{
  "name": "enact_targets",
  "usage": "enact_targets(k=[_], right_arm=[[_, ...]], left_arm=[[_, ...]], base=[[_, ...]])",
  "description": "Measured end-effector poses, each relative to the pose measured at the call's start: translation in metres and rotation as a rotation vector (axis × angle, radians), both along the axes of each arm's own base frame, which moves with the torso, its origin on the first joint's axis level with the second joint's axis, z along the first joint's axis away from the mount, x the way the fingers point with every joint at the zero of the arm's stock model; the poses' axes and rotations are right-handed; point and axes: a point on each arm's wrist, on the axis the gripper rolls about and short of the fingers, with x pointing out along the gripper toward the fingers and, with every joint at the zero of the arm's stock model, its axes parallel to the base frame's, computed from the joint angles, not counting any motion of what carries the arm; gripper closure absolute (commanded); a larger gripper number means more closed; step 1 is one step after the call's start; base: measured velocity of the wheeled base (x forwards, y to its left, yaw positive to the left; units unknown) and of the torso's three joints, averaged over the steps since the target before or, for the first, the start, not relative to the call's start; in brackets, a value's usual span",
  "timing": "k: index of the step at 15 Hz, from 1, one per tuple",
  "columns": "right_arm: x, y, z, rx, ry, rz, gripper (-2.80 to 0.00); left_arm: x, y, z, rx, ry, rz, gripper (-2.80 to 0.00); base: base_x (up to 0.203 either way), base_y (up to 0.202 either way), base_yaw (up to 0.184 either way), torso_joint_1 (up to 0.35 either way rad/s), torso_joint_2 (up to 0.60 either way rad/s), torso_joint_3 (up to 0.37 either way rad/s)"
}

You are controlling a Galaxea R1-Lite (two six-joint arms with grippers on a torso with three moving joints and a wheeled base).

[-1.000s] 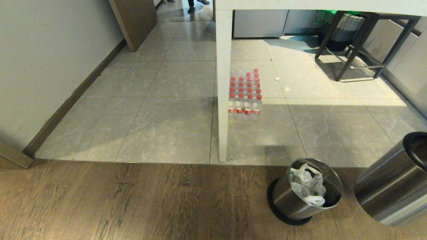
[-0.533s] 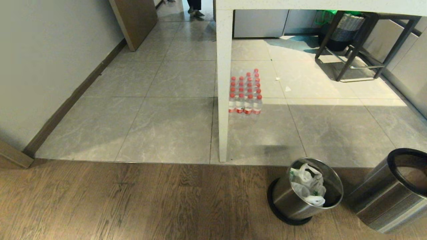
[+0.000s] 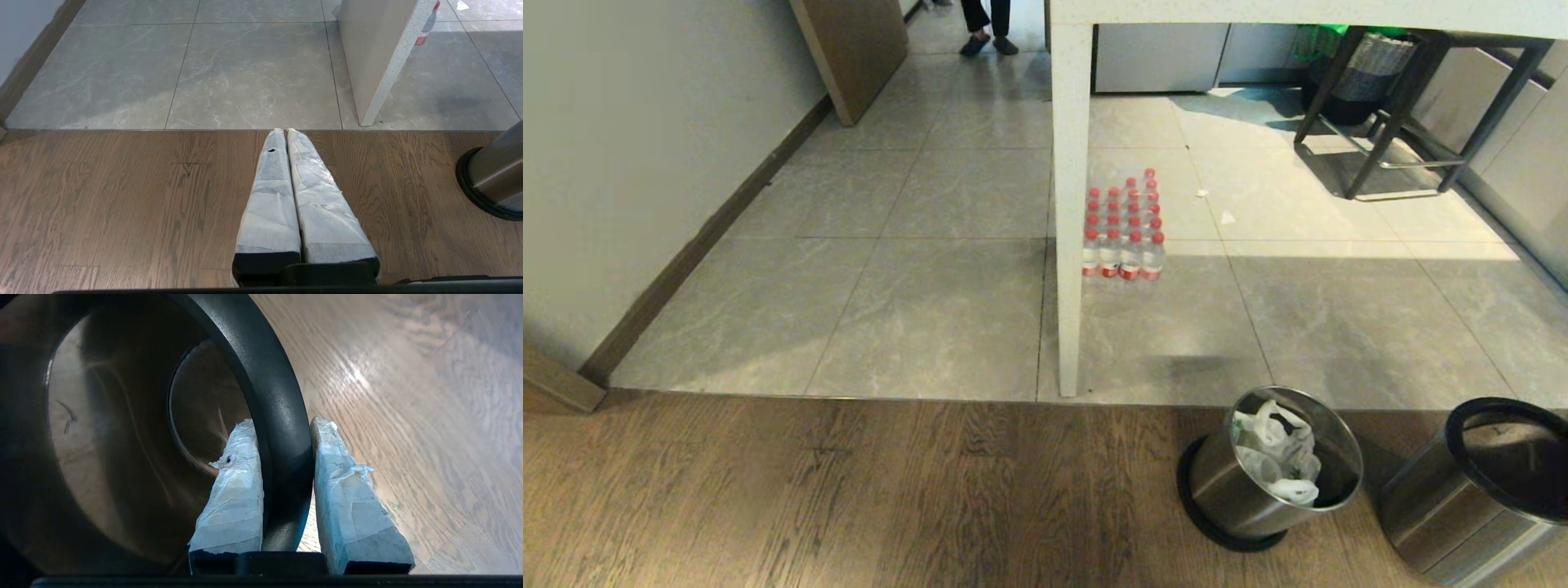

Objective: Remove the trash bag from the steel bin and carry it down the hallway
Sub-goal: Place the outer trash can on the ground

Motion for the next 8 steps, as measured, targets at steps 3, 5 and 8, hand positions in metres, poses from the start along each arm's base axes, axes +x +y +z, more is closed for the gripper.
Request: enact_targets(k=[3,5,8], right_arm=[[0.002,-0.002,-0.015,0.013,0.010,0.003,0.00],[0.005,-0.004,-0.020,-0.010,0.004,0.011,0.00],[0.004,-0.005,-0.025,-0.017,0.025,0.026,-2.80]], left_arm=[[0.000,0.000,0.000,0.000,0.000,0.000,0.00],[0.000,0.000,0.000,0.000,0.000,0.000,0.00],[0.000,0.000,0.000,0.000,0.000,0.000,0.00]], base=[[0.000,0.000,0.000,0.000,0.00,0.000],[0.000,0.000,0.000,0.000,0.00,0.000],[0.000,0.000,0.000,0.000,0.00,0.000]])
